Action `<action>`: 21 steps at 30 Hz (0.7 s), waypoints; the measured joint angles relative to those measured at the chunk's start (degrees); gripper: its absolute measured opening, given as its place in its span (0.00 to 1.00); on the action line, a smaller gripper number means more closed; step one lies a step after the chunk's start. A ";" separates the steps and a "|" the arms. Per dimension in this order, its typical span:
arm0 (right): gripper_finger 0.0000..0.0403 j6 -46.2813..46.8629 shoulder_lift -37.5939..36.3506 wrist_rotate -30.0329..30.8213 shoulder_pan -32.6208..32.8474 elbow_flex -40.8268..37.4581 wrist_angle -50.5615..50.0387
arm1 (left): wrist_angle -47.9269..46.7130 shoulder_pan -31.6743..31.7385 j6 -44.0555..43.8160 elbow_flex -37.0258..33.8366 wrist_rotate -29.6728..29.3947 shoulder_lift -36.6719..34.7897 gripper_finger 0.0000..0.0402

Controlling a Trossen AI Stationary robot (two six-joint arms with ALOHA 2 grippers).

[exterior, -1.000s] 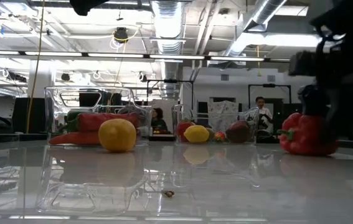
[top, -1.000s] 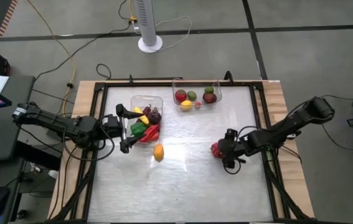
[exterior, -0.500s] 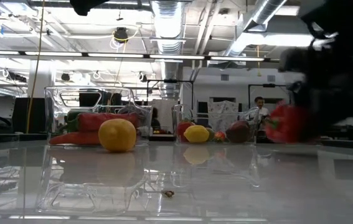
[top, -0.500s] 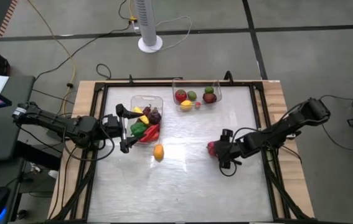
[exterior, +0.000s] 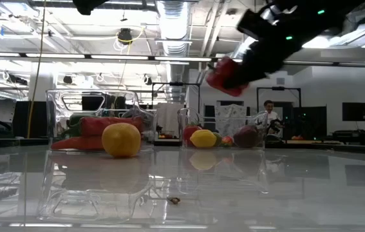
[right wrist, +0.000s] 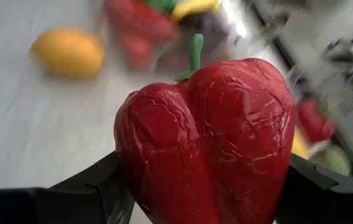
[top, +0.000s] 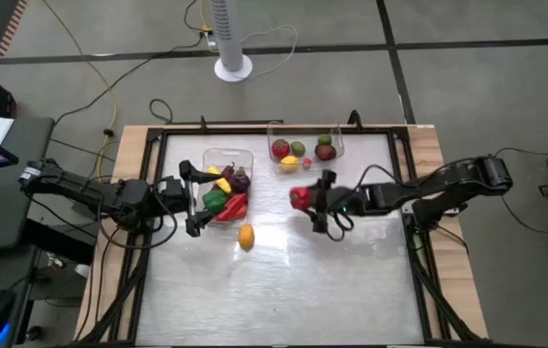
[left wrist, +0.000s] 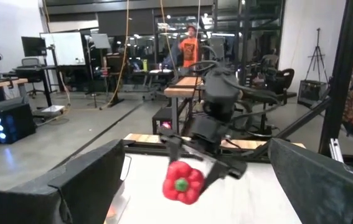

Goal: Sort produce into baskets
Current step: Put the red bell pepper into the left transparent bin

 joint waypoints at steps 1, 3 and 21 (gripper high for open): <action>0.77 -1.40 0.57 -1.28 -1.48 0.00 2.94 | 0.09 0.02 0.03 0.00 -0.01 0.00 0.96; 0.77 -3.07 2.19 -5.06 -4.29 0.00 8.90 | 0.28 0.04 0.32 0.00 -0.02 0.01 0.96; 0.82 -5.47 34.83 -22.14 -10.80 34.61 18.25 | 1.89 -0.11 5.78 0.00 -2.86 -0.01 0.96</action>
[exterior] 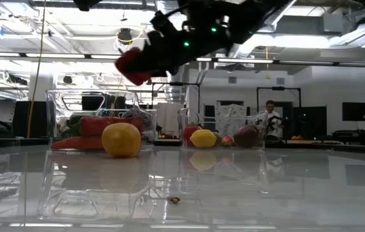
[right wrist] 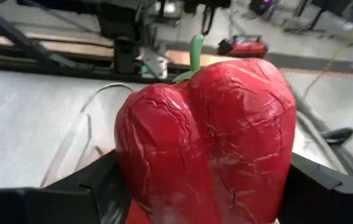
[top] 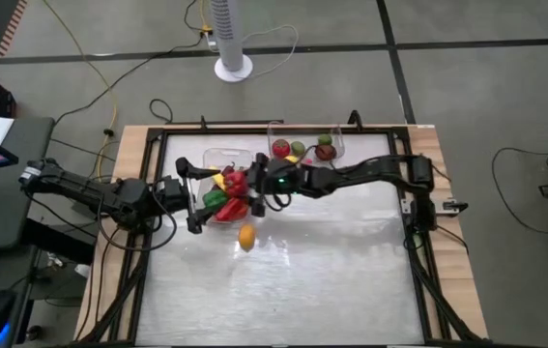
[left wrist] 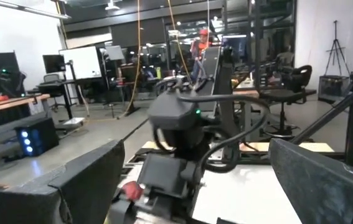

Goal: Sort produce into baskets
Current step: Put the red bell pepper into the left transparent bin, then put the yellow lemon into the top transparent bin

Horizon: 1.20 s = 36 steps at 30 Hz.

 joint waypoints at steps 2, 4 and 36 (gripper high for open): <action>0.85 -0.14 1.52 -1.83 -0.01 3.65 -3.64 | -0.06 -0.47 -0.20 0.00 -0.02 -0.02 0.96; 0.89 -0.13 2.22 -2.91 -0.01 6.33 -7.45 | -0.21 -1.02 -0.08 0.00 0.02 -0.02 0.96; 0.93 0.04 8.46 18.71 21.13 -10.73 19.54 | -2.35 -1.88 -7.70 0.00 0.86 -0.02 0.96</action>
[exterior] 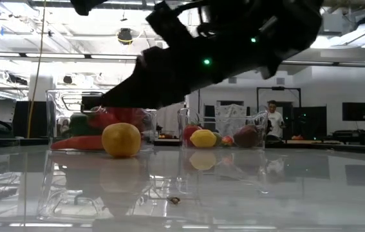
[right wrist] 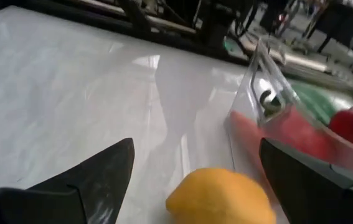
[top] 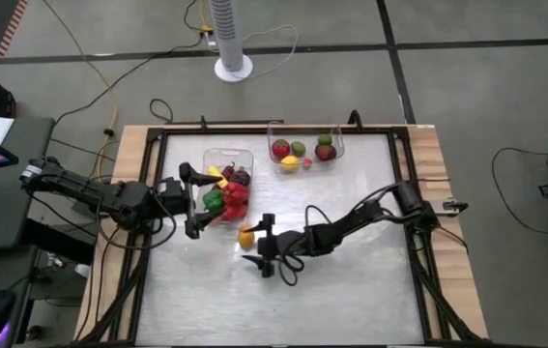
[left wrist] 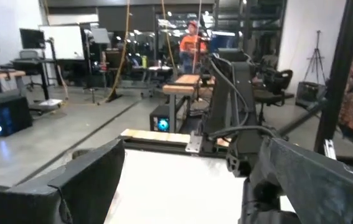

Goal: Sort produce into baskets
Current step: Put the yellow lemon into the top transparent bin

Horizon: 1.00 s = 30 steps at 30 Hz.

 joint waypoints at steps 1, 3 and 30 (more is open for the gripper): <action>0.94 0.76 0.60 0.00 -0.20 0.87 -0.93 | -0.50 0.00 -0.29 0.00 0.22 0.00 0.96; 0.95 1.49 1.65 -0.01 -0.27 2.67 -2.16 | -1.35 0.00 -0.51 0.00 0.94 0.00 0.96; 0.93 5.08 6.21 0.44 -3.14 3.84 -6.87 | -1.17 0.00 -0.45 0.00 0.99 0.00 0.96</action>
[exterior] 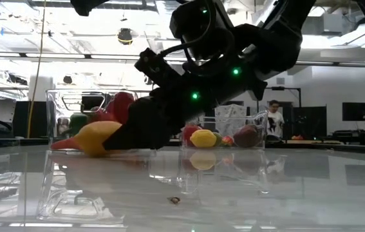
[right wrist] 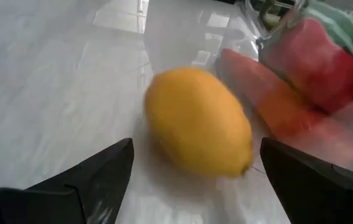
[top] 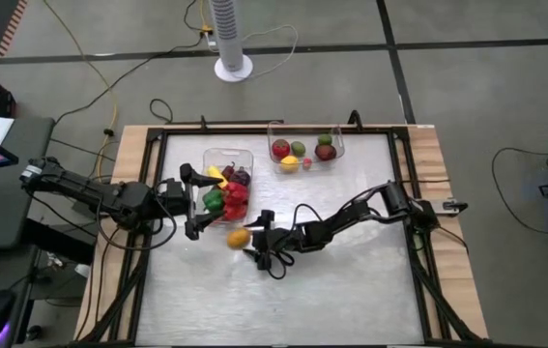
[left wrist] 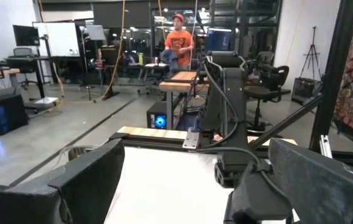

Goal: Sort produce into baskets
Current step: Put the yellow lemon into the top transparent bin

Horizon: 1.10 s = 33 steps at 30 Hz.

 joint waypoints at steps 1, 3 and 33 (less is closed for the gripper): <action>0.93 0.00 0.00 -0.02 0.02 0.00 0.08 | 0.02 0.00 0.09 0.00 0.00 0.00 0.96; 0.91 -0.06 0.00 -0.02 -0.14 0.00 -0.15 | 0.00 0.00 0.30 0.00 0.00 0.00 0.96; 0.77 0.60 -0.01 -7.13 -1.02 2.85 4.77 | 0.38 0.00 0.11 0.00 -0.02 0.00 0.96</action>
